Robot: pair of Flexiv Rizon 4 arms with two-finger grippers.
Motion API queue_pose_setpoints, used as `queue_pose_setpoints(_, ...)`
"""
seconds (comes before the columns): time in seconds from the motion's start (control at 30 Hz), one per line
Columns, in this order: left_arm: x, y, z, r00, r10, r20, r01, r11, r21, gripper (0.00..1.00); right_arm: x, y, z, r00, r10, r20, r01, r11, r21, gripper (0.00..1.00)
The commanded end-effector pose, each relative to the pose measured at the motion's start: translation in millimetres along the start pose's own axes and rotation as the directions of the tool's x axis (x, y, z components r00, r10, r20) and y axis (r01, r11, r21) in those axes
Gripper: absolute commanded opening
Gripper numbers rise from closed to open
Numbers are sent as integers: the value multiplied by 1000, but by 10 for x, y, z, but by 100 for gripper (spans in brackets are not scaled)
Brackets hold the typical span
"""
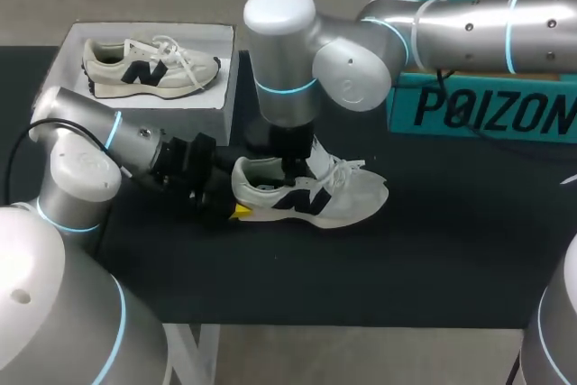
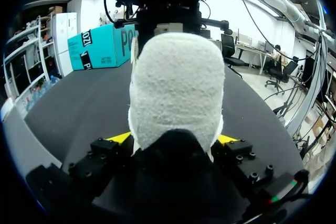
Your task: Take the shoe out of the shoebox, open the shoe tongue, remove and reinsert the insole, then place the shoe into the shoebox
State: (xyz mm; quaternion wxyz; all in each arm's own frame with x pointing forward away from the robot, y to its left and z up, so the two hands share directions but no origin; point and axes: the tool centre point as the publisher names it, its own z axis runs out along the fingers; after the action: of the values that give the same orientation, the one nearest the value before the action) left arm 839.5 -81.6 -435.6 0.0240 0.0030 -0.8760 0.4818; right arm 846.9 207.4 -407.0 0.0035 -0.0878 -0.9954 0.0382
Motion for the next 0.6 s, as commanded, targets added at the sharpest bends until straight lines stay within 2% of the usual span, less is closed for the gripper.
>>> queue_pose_setpoints(0.03, -10, 39, 37, 1000, 1, 0, -1, 1000, -1, 0, -11, 38, 152, 1000, 7, -17, -7, 1000, -5, 44)
queue_pose_setpoints(0.3, -10, 39, 37, 1000, 1, 0, -1, 1000, -1, 0, 79, 31, 349, 995, 51, -91, -53, 999, -13, 44)
queue_pose_setpoints(0.37, -10, 39, 37, 1000, 1, 0, -1, 1000, -1, 0, 106, 18, 392, 990, 66, -129, -69, 997, -20, 37)
queue_pose_setpoints(0.43, -10, 39, 37, 1000, 1, 0, -1, 1000, -1, 0, 140, 8, 424, 985, 81, -152, -86, 996, -23, 35)
queue_pose_setpoints(0.5, -10, 39, 37, 1000, 1, 0, -1, 1000, -1, 0, 166, -1, 440, 982, 95, -161, -99, 995, -16, 29)
queue_pose_setpoints(0.57, -10, 39, 37, 1000, 1, 0, -1, 1000, -1, 0, 176, -7, 446, 981, 105, -166, -109, 994, -16, 0)
queue_pose_setpoints(0.6, -10, 39, 37, 1000, 1, 0, -1, 1000, -1, 0, 181, -10, 444, 980, 110, -166, -114, 993, -11, 0)
